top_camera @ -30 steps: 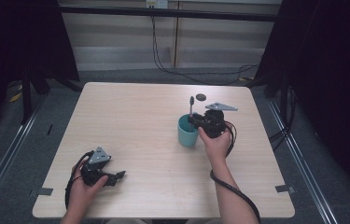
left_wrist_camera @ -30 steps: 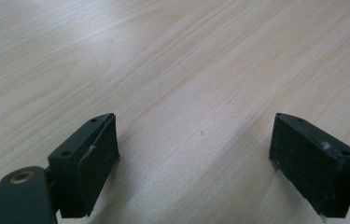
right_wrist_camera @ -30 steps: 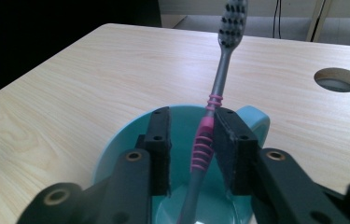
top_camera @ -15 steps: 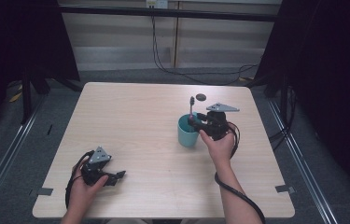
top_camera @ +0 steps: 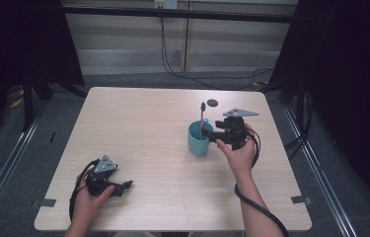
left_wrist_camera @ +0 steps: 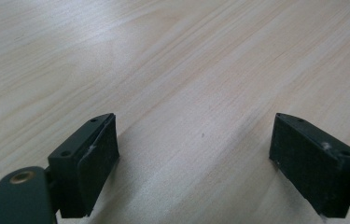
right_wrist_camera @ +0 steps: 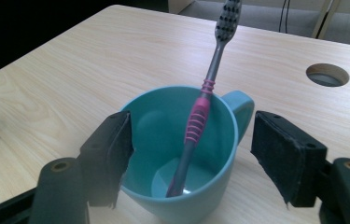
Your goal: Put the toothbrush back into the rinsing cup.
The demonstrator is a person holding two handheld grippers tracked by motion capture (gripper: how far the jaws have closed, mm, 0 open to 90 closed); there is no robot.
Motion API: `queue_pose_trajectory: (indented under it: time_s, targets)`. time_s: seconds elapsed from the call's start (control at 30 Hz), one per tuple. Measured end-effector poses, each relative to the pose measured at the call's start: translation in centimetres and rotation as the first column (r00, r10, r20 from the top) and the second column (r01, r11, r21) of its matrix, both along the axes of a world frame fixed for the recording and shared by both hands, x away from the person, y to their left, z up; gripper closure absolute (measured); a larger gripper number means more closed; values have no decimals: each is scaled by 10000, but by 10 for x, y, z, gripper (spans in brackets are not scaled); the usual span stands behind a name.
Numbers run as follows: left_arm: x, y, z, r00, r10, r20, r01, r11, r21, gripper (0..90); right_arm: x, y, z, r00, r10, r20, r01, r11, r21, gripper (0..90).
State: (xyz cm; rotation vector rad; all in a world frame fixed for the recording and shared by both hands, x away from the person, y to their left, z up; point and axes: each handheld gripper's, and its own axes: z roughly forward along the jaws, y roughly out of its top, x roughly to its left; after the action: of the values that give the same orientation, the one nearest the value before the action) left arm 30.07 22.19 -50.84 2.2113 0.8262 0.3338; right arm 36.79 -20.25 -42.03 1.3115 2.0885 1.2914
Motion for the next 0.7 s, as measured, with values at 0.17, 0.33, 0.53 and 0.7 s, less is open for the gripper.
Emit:
queue_pose_trajectory:
  time_s: [0.17,0.33,0.53,0.7]
  targets:
    - [0,0,0,10000,-11,-6,11,10000,-22,151,-4,-3,4,10000,-48,-1,48,9999,-111,245]
    - [0,0,0,10000,-6,3,6,10000,-22,151,-10,-8,7,10000,-14,43,14,10000,-90,234]
    - [0,0,0,10000,-6,3,6,10000,-23,151,-16,-14,8,10000,10,27,-10,10000,-87,219]
    - [0,0,0,10000,-14,21,14,10000,-3,151,-22,-19,7,10000,75,3,-74,9998,-203,207]
